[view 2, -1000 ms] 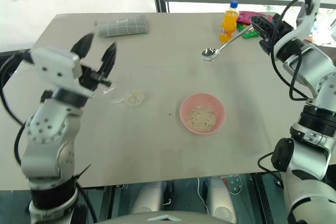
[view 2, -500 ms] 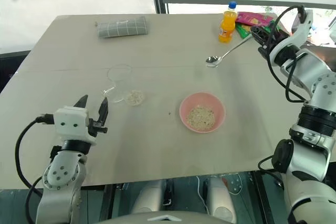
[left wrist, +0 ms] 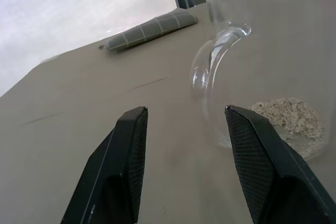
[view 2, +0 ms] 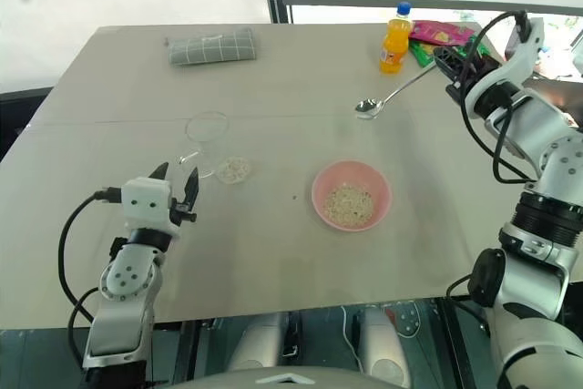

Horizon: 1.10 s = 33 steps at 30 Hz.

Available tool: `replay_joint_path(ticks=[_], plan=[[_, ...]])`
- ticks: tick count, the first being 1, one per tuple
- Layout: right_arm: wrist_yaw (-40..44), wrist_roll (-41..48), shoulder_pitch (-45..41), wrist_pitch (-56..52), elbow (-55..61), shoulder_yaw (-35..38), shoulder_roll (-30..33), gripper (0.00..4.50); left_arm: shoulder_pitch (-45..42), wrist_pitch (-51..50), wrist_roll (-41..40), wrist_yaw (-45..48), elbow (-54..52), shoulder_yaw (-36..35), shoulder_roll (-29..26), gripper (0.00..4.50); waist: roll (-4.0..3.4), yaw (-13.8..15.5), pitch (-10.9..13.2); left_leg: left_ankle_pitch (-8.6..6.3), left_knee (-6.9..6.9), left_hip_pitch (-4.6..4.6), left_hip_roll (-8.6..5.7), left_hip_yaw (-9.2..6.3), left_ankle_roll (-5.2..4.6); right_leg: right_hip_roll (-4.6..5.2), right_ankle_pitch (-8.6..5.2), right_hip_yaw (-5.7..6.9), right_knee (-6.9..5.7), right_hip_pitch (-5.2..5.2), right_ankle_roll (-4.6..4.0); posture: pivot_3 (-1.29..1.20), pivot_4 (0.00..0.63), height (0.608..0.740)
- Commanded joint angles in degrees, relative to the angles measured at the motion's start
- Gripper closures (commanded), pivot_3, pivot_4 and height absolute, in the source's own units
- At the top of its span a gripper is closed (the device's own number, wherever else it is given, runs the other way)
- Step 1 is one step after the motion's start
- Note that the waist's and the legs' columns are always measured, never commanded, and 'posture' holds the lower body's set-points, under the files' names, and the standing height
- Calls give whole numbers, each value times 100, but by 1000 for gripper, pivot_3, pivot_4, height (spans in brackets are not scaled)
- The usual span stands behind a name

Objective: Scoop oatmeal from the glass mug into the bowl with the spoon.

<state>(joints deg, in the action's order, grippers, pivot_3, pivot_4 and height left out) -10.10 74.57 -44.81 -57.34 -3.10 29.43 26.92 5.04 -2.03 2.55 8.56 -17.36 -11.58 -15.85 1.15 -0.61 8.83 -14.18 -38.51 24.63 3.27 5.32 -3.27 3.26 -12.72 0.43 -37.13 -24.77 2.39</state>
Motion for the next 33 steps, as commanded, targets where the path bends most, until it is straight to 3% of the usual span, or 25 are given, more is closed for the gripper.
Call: replay_joint_path(ticks=[1,5,8,11,12,16,23,33], plan=[[-128,256,12,83,366,180,37,4500,-161,179,-41,50,59,-48,-121,2099,0,-2,0,0,0,0,0,0,0,0,0,0,0,0,0,0,150,740],[-276,391,124,124,518,173,-38,4500,-301,225,-71,73,202,-30,-152,2099,-1,-6,0,0,1,0,0,1,0,0,0,0,1,0,1,0,150,740],[-409,749,295,58,765,144,-137,4500,-345,252,-87,99,248,-26,-171,2855,-1,-6,-1,0,1,1,0,2,0,0,0,0,0,-1,1,0,150,740],[-306,1307,563,-123,1132,-36,-132,4500,-372,276,-70,125,307,-3,-202,4366,-2,1,-2,0,1,1,4,-1,0,0,0,1,0,0,1,0,150,740],[-303,1541,646,-164,1210,-93,-128,4500,-381,285,-63,131,329,15,-214,4469,-6,-4,-4,0,1,0,5,-2,0,0,0,3,0,1,1,0,150,740],[-464,2212,975,-165,1439,-340,-28,4500,-346,275,-66,150,316,35,-242,4469,-13,-16,-9,0,1,-5,5,-1,0,0,0,-5,-1,2,1,0,150,740],[-714,2553,1162,221,1596,-616,53,4500,-448,138,-88,153,315,40,-264,4469,-13,-14,-9,0,-1,-14,3,0,-1,0,0,-9,-15,3,1,0,150,740],[-591,2313,309,666,1745,-1100,134,4500,-1694,123,-171,592,760,369,-464,4469,-12,6,-7,0,-7,-10,-2,-3,0,-4,0,-7,-24,-1,1,0,150,740]])
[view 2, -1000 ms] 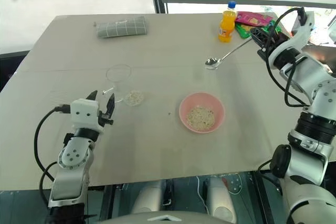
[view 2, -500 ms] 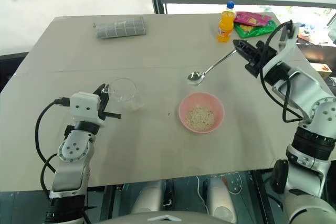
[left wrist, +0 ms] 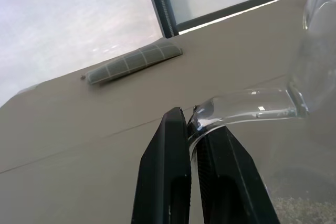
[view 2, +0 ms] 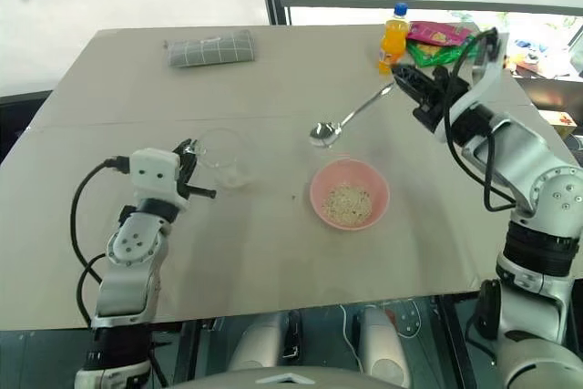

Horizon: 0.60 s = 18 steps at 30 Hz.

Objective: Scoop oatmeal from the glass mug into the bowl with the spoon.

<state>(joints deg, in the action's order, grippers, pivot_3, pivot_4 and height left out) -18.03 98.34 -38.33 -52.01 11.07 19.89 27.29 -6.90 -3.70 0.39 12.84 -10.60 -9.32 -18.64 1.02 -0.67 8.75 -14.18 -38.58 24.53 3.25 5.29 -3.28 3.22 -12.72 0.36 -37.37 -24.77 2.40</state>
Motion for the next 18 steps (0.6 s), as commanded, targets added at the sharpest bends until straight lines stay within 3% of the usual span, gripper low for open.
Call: replay_joint_path(ticks=[1,9,14,18], plan=[[383,-321,-470,93,372,-299,152,4500,-808,429,40,238,314,206,-221,4469,1,11,2,0,-1,5,-1,1,0,0,0,1,-1,-5,0,0,150,740],[2178,-2577,-1213,300,344,-1481,352,4500,-2315,1289,-395,1029,1933,556,-48,4469,2,4,2,0,-7,19,-3,19,0,-2,0,5,14,-8,1,0,150,740],[2695,-3482,-1664,726,-36,-1481,127,4500,-2892,2053,-288,1271,2916,754,66,4469,4,9,6,0,-5,28,-2,28,1,-3,1,12,24,-11,1,0,150,740],[2888,-3666,-1829,655,-35,-1304,158,4500,-3146,2422,-146,1272,3645,842,70,4469,4,24,5,1,-4,31,-2,28,2,-3,1,13,31,-11,2,0,150,740]])
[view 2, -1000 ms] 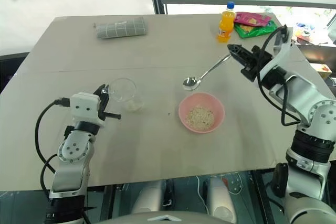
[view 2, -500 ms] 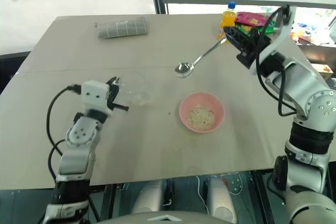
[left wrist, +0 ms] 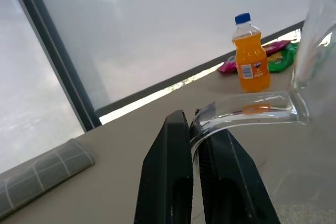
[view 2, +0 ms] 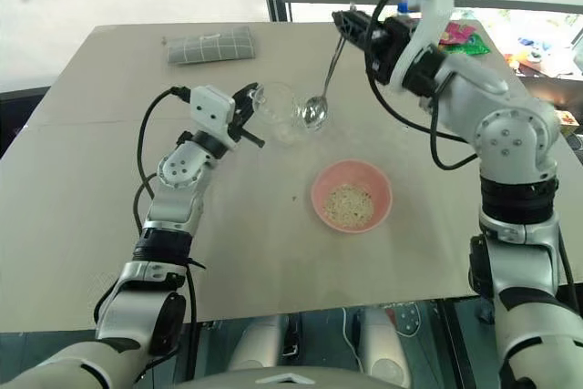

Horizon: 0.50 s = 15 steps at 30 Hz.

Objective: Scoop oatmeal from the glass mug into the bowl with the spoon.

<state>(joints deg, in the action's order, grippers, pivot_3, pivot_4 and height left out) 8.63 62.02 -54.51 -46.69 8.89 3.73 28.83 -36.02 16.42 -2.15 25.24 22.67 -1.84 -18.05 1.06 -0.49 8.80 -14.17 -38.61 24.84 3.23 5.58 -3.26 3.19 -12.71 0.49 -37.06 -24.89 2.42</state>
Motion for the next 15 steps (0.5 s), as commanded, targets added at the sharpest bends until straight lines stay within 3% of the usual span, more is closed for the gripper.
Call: replay_joint_path(ticks=[1,10,15], plan=[[235,-45,-217,100,207,348,-13,4500,-303,437,117,34,499,101,15,4469,0,7,0,0,1,0,0,1,0,0,0,0,1,0,0,0,150,740],[121,-98,-287,58,334,508,-312,4500,-881,656,360,7,1628,225,2,4469,1,-5,1,0,2,0,0,1,0,0,2,2,0,0,3,0,150,740],[558,-785,66,195,320,30,-314,4500,-978,714,253,77,1643,165,30,4469,1,-9,0,1,2,0,0,3,1,1,2,2,1,0,3,0,150,740]])
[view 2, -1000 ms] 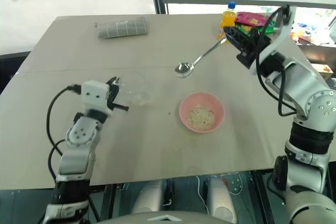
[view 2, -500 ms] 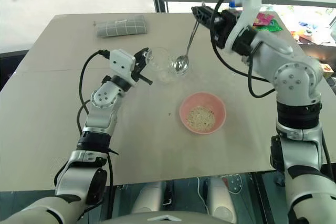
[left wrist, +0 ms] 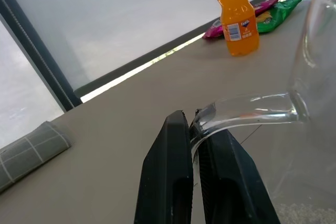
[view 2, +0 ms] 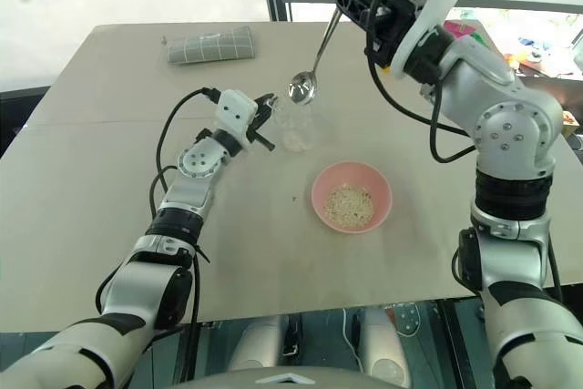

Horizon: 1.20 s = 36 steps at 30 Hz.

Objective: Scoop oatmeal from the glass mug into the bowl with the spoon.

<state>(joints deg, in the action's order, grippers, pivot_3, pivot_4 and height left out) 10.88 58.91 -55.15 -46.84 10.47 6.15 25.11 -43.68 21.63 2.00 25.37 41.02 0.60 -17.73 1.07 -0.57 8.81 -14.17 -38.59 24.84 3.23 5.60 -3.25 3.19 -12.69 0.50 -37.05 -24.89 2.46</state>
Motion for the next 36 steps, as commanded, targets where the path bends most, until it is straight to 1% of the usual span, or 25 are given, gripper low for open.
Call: replay_joint_path(ticks=[1,3,4,8,11,14,20,29,34,36], plan=[[434,-641,181,271,121,-285,52,4500,-218,186,-185,91,-212,-87,0,4469,0,-1,0,0,1,0,0,-1,0,0,0,0,0,0,0,0,150,740],[575,-844,241,383,30,-349,-53,4500,-227,172,-189,132,-273,-78,-8,4469,-1,-2,0,0,1,-1,0,0,0,0,0,0,0,0,0,0,150,740],[662,-1081,272,508,-34,-467,-79,4500,-229,115,-208,145,-352,-83,-3,4469,-1,-3,1,0,0,0,-1,1,0,0,0,-1,-1,-1,0,0,150,740],[1269,-2398,469,1361,-256,-1394,-100,4500,-220,-82,-185,178,-711,-45,11,4469,-1,-9,1,1,0,-1,-1,0,1,-1,0,0,-2,-1,1,0,150,740],[1644,-3045,566,1792,-435,-1864,-153,4500,-188,-202,-200,199,-860,-57,23,4469,-1,-7,1,8,0,-1,-2,0,13,-2,0,-1,-2,-1,1,0,150,740],[1917,-3464,716,2117,-713,-2114,-312,4500,-154,-294,-190,233,-995,-37,29,4469,-1,-8,1,15,0,-1,-2,0,25,-2,1,0,-2,-1,1,0,150,740],[2332,-4057,827,2682,-919,-2193,-458,4500,-99,-452,-199,263,-1264,-49,18,4469,-1,-5,1,16,0,-1,-2,0,26,-3,1,0,-2,-1,1,0,150,740],[2418,-4315,567,2837,-904,-1812,-576,4500,26,-531,-152,269,-1265,-23,23,4469,-1,-4,1,17,-2,-3,-2,0,28,-3,1,0,-7,-1,1,0,150,740],[2594,-4814,674,3237,-1072,-1991,-443,4500,13,-545,-155,268,-1262,-15,53,4469,-1,-5,1,17,-2,-3,-2,0,28,-3,1,0,-7,-1,1,0,150,740],[2640,-4842,777,3216,-1085,-2003,-493,4500,4,-541,-152,264,-1256,-14,69,4469,-1,-6,1,17,-2,-3,-2,0,28,-3,1,0,-7,-1,1,0,150,740]])
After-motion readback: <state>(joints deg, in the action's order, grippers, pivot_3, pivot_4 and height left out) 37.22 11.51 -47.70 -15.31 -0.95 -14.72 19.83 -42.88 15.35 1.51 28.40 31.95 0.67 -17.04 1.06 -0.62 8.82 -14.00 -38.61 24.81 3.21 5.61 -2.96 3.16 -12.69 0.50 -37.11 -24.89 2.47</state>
